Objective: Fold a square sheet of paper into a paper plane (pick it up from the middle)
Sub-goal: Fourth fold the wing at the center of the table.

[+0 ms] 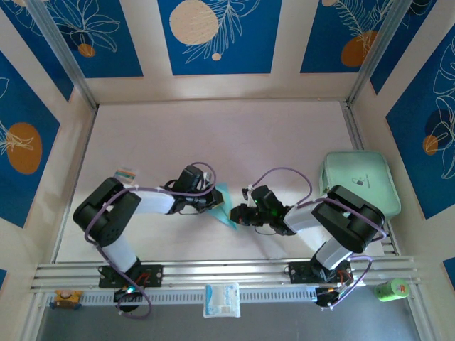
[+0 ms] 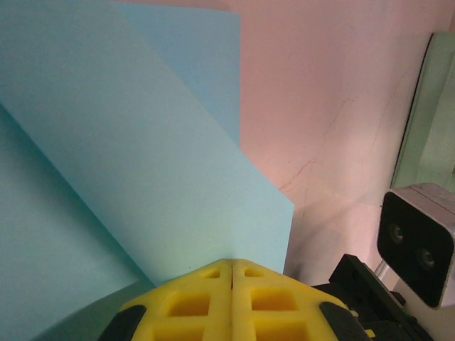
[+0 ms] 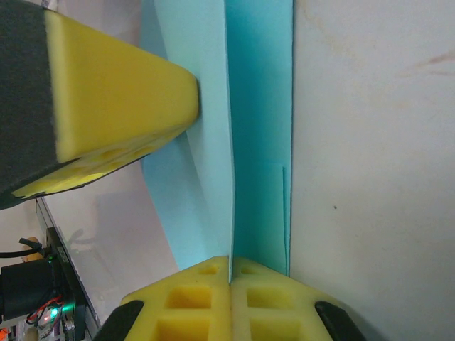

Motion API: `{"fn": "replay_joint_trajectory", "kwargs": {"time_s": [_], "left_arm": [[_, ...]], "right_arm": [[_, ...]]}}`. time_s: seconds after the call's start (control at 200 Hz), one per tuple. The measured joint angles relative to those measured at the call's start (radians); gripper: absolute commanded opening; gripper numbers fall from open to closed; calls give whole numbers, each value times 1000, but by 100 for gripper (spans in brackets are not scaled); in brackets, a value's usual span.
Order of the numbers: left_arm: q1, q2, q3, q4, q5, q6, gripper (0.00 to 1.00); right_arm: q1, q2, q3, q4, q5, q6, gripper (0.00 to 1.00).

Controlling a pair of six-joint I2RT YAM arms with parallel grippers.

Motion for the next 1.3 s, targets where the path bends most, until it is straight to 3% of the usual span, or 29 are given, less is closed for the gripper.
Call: {"fn": "replay_joint_trajectory", "kwargs": {"time_s": [1.3], "left_arm": [[0,12,8,18,0,0,8]], "right_arm": [[-14,11,49,-90,-43,0,3]]}}
